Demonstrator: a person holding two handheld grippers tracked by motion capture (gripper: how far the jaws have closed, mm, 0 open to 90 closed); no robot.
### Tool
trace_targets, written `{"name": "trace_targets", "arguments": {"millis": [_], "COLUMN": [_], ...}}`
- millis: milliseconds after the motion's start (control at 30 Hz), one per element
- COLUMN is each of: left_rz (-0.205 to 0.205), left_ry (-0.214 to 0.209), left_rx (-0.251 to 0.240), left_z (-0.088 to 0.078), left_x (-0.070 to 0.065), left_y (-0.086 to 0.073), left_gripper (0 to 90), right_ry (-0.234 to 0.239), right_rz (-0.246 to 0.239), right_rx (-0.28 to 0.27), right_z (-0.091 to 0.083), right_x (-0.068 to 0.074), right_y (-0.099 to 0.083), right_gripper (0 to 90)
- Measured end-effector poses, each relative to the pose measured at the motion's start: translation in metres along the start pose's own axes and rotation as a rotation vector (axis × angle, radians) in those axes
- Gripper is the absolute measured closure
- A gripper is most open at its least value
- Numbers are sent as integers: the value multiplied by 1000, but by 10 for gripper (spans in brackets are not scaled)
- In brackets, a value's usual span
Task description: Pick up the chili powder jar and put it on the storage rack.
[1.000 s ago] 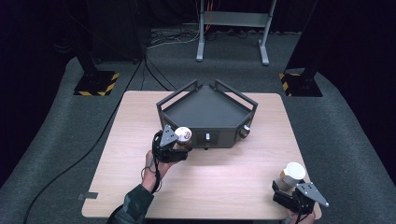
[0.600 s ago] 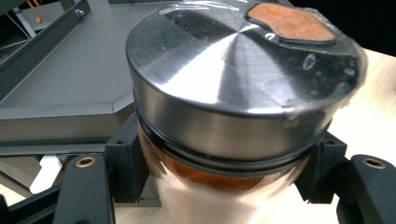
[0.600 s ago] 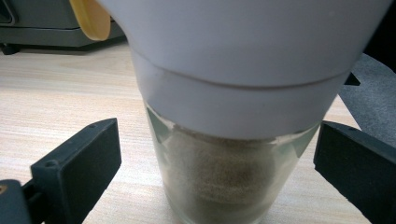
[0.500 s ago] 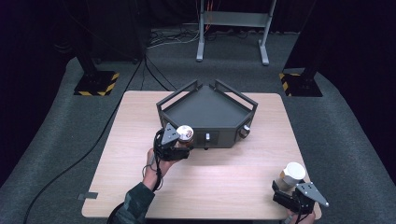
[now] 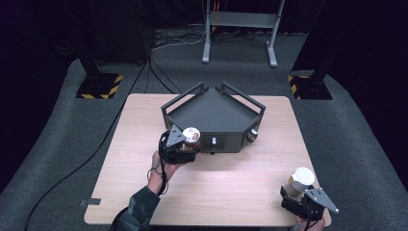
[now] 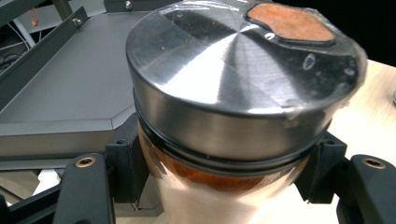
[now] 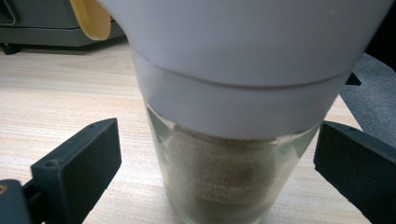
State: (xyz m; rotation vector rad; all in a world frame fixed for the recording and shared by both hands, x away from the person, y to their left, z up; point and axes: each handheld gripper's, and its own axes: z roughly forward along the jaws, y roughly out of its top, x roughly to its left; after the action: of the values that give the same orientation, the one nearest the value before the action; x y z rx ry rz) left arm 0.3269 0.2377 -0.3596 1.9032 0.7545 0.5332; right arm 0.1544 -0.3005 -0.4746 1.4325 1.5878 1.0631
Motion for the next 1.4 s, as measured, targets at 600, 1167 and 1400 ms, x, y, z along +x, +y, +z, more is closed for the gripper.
{"name": "trace_targets", "arguments": {"millis": [600,1167,1400], "left_rz": [2,17,17], "left_ry": [-6,-18,-22], "left_rx": [-10,-23,-26], "left_z": [0,-1,-2], "left_x": [3,6,8], "left_y": [7,17,21], "left_gripper": [317,317,317], "right_ry": [0,1,1], "right_rz": [0,0,-1], "right_rx": [-2,-3,-2], "right_z": [0,0,0], "right_x": [0,0,0], "right_y": [0,-1,0], "right_gripper": [0,0,0]}}
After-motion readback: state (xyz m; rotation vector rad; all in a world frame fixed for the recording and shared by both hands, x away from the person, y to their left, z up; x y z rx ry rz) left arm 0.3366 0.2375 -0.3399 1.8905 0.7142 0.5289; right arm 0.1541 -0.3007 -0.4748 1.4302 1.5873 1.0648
